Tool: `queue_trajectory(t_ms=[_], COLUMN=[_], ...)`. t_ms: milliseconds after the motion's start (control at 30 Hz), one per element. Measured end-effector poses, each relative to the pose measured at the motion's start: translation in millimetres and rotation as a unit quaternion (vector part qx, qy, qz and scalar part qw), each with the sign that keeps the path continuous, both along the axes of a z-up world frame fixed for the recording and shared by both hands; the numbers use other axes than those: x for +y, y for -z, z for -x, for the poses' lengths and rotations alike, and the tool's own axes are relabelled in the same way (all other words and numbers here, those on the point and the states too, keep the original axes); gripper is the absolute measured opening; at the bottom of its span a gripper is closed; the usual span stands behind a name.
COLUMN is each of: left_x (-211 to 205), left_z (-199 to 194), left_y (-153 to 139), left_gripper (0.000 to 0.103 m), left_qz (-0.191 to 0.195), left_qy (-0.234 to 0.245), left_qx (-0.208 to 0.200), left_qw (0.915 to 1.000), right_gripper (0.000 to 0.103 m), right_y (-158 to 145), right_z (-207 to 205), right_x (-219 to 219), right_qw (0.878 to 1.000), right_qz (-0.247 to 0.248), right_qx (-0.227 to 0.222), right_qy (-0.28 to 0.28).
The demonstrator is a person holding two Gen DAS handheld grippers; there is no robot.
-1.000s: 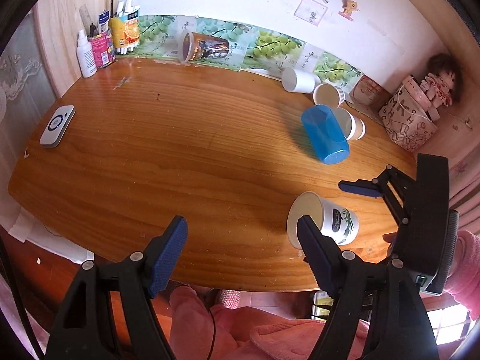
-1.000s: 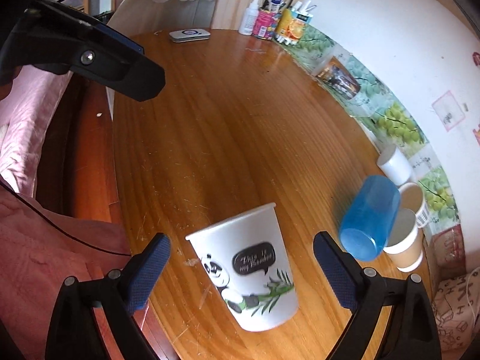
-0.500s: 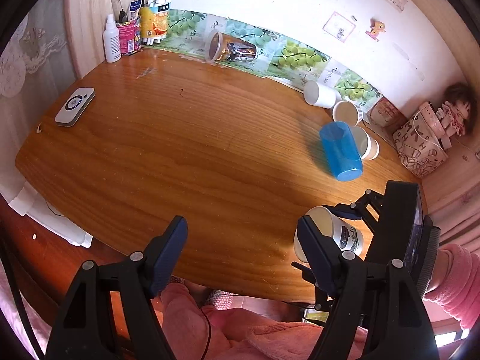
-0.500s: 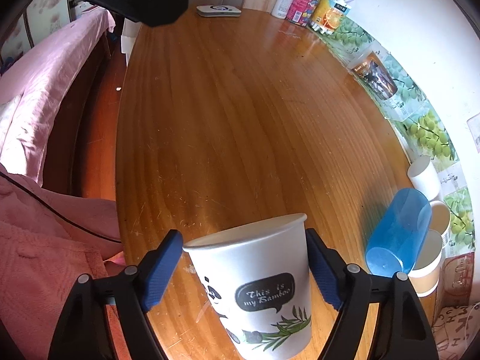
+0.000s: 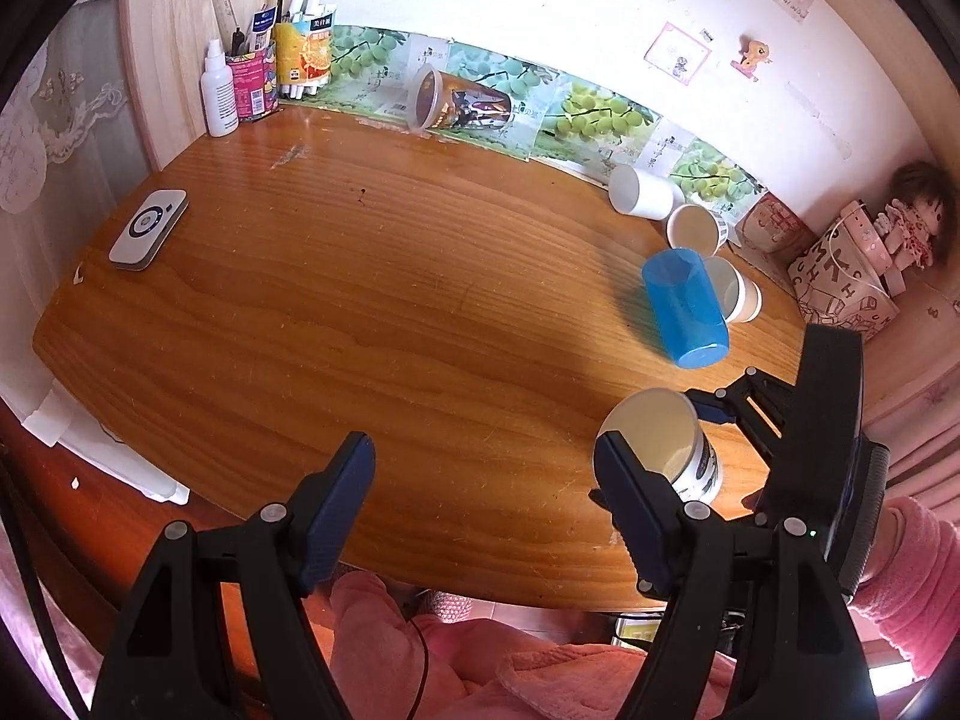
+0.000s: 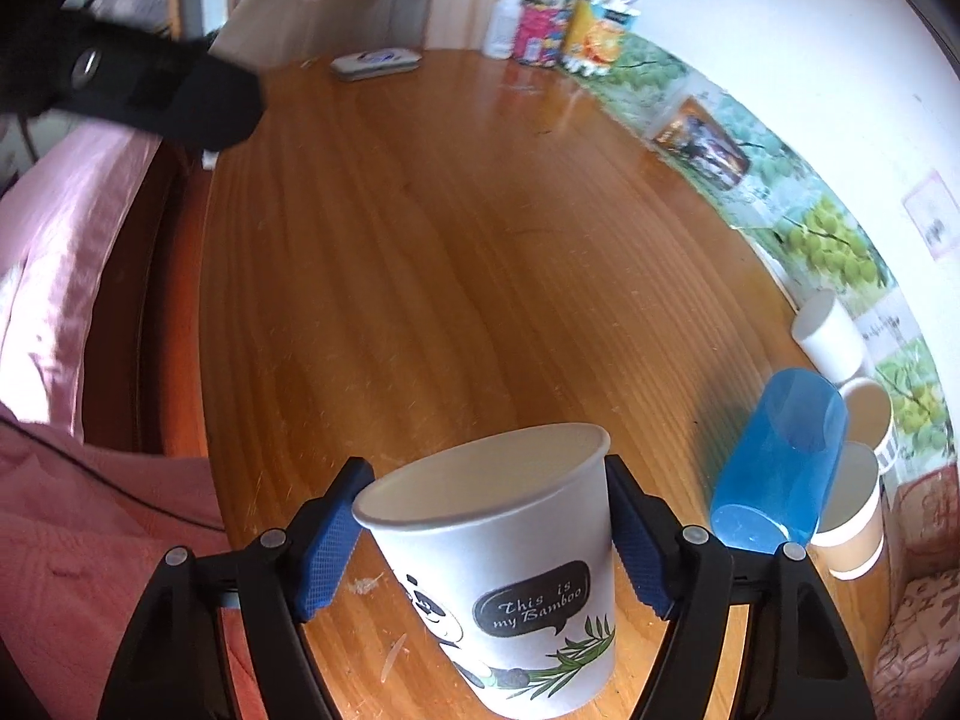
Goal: Flip cup upright
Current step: 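Rotate the panda cup upright with the right tool and lower it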
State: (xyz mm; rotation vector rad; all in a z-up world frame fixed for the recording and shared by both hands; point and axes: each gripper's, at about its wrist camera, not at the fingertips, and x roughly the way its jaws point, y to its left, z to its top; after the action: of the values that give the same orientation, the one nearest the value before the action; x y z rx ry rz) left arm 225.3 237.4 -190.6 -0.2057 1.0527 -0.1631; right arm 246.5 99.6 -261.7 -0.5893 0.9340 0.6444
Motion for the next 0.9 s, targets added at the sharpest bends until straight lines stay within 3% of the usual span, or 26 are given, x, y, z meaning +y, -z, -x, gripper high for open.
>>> queue_trajectory(t_ms=[467,900], left_x=[-15,-22], left_z=[-4,0], left_y=[-6,-11], left_gripper=[0.079,0.079], left_qz=[-0.026,-0.044], left_qy=[0.035,0.049], left_qx=[-0.002,-0.008], left_qw=[0.999,0.9978], right_gripper=[0.076,0.076], right_y=[-28,-37], right_z=[-15,-15], right_x=[-32,-39], right_qw=[0.985,0.977], right_qz=[-0.109,-0.123], right_qx=[-0.052,-0.071], right_qy=[0.125,0.156])
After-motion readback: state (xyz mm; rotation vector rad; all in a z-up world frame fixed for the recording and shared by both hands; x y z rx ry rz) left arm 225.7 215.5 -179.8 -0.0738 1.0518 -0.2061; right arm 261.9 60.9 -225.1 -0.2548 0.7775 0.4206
